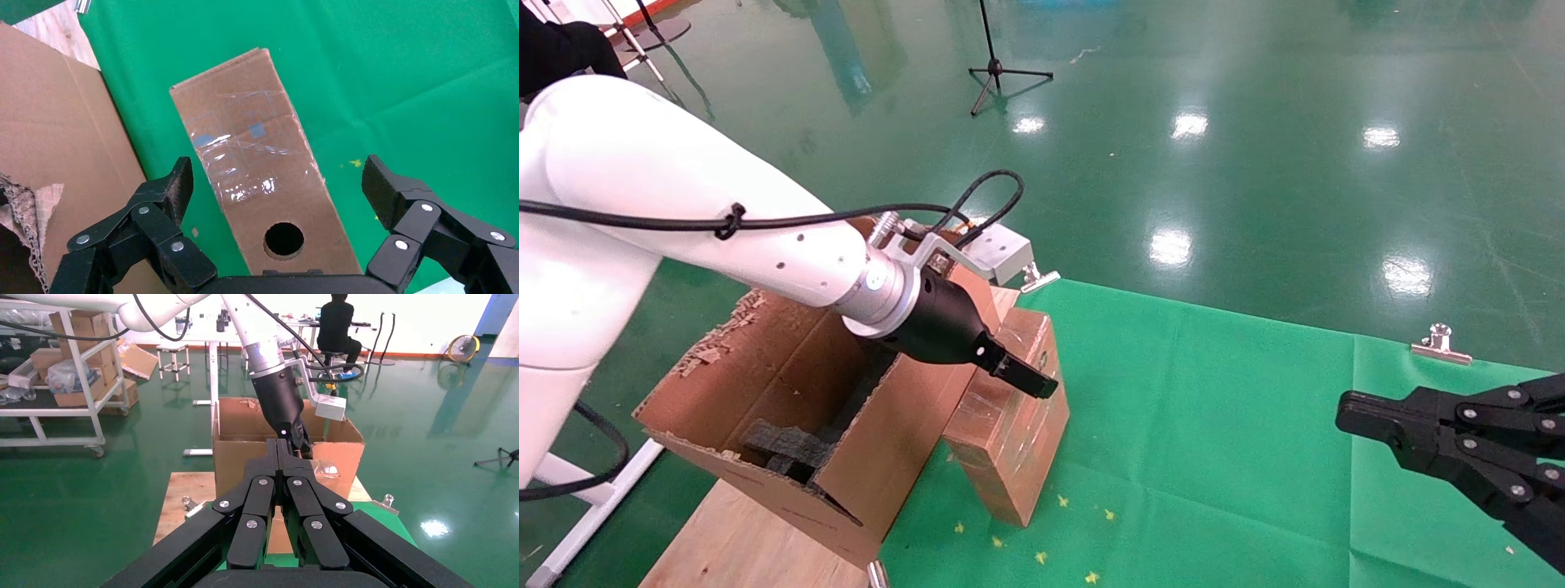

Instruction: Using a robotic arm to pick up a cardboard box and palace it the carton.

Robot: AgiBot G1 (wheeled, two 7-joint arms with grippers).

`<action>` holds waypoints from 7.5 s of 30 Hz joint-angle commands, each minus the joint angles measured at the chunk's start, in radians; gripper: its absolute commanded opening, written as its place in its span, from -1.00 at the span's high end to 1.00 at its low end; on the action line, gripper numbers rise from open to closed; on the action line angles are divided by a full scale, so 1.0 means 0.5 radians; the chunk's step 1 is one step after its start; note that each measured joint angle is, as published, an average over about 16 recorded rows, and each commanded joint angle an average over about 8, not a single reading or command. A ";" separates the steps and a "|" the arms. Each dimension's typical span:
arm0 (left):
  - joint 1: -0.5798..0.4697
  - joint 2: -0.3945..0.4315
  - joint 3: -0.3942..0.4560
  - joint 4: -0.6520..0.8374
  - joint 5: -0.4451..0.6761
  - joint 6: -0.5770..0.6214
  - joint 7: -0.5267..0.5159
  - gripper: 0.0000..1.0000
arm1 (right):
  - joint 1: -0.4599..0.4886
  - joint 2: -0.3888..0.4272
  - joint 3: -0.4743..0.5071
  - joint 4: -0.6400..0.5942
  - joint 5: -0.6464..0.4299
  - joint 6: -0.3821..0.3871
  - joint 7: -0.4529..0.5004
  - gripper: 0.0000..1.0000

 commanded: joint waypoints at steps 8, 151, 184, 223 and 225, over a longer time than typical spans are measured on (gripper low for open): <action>-0.004 0.000 0.002 0.001 0.001 0.004 0.002 1.00 | 0.000 0.000 0.000 0.000 0.000 0.000 0.000 -1.00; 0.250 -0.030 -0.438 2.718 -0.211 -1.836 1.977 -1.00 | 0.001 0.001 -0.003 -0.001 0.003 0.002 -0.002 -1.00; 0.287 -0.523 -0.722 1.537 -0.772 -1.128 2.205 -1.00 | 0.001 0.002 -0.004 -0.002 0.004 0.003 -0.003 -1.00; 0.870 -0.546 -0.983 0.591 -1.899 -0.391 2.581 -1.00 | 0.001 0.002 -0.005 -0.002 0.004 0.003 -0.003 -1.00; 0.895 -0.547 -0.995 0.549 -1.948 -0.359 2.598 -1.00 | 0.001 0.002 -0.005 -0.002 0.004 0.003 -0.003 -1.00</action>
